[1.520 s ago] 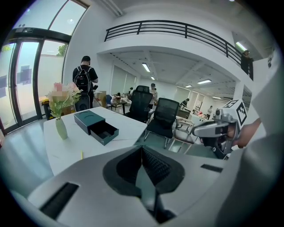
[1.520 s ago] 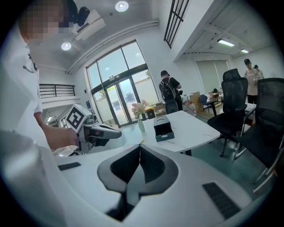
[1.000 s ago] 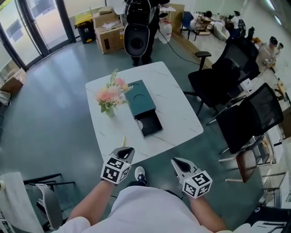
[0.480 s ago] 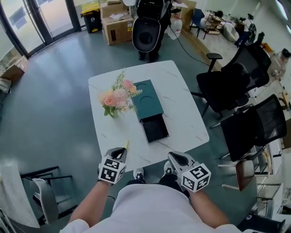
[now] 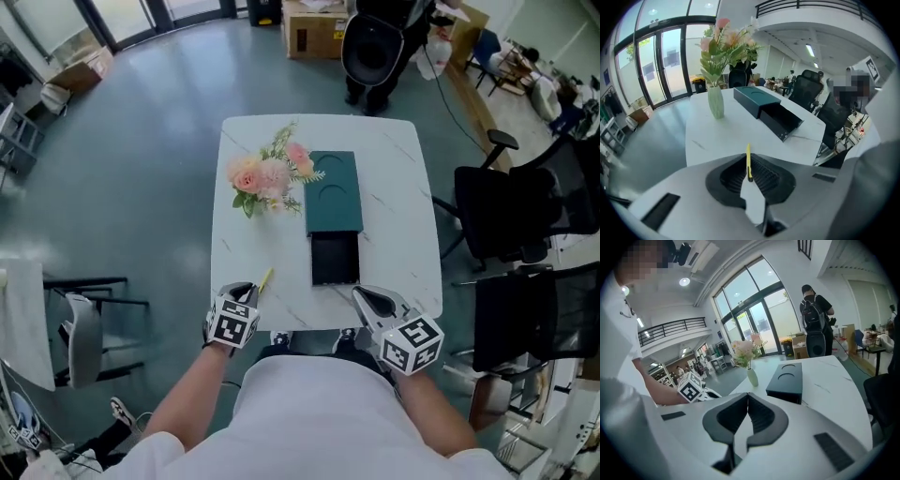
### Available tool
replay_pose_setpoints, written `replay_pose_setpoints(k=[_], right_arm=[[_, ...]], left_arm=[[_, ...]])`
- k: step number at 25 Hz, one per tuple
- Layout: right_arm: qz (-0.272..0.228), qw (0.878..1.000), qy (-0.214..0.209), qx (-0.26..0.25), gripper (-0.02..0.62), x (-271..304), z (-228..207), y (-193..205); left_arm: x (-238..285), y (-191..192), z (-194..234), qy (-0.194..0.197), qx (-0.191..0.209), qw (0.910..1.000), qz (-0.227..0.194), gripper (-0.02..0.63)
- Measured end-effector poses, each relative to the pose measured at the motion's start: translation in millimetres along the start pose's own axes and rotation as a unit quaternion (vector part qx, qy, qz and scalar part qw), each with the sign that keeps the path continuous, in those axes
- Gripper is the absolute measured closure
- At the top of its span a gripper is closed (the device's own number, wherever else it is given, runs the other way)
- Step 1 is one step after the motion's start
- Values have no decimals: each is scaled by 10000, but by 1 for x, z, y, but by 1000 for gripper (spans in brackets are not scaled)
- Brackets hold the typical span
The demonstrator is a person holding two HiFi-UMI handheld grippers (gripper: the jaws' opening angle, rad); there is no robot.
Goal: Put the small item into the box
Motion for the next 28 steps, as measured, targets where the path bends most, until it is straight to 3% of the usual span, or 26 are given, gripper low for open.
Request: replay_pose_setpoints(k=[2, 6, 11, 26, 28], right_arm=[[83, 9996, -254, -102, 580, 2, -9, -6], [218, 9972, -679, -239, 580, 3, -22, -14], [297, 9948, -918, -327, 580, -4, -33, -16], [4, 9990, -452, -16, 580, -25, -46, -10], [-20, 9991, -424, -5, 580, -25, -43, -9]], left_arm=[[8, 5, -1, -227, -67, 9997, 108, 583], [25, 18, -5, -574, -72, 9972, 470, 505], [39, 27, -11, -707, 47, 9942, 810, 497], [61, 38, -11, -395, 76, 9894, 1398, 500], [61, 37, -10, -365, 125, 9898, 1374, 540]])
Point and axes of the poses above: the fingertips, and each gripper's own axes: x forward along the fingers, z to its left, y out of its underside, the point moved 5 cm from there along -x, backward along the fingers, and after that the axes turned 6 degrees about -z, right-handed, at the moved point
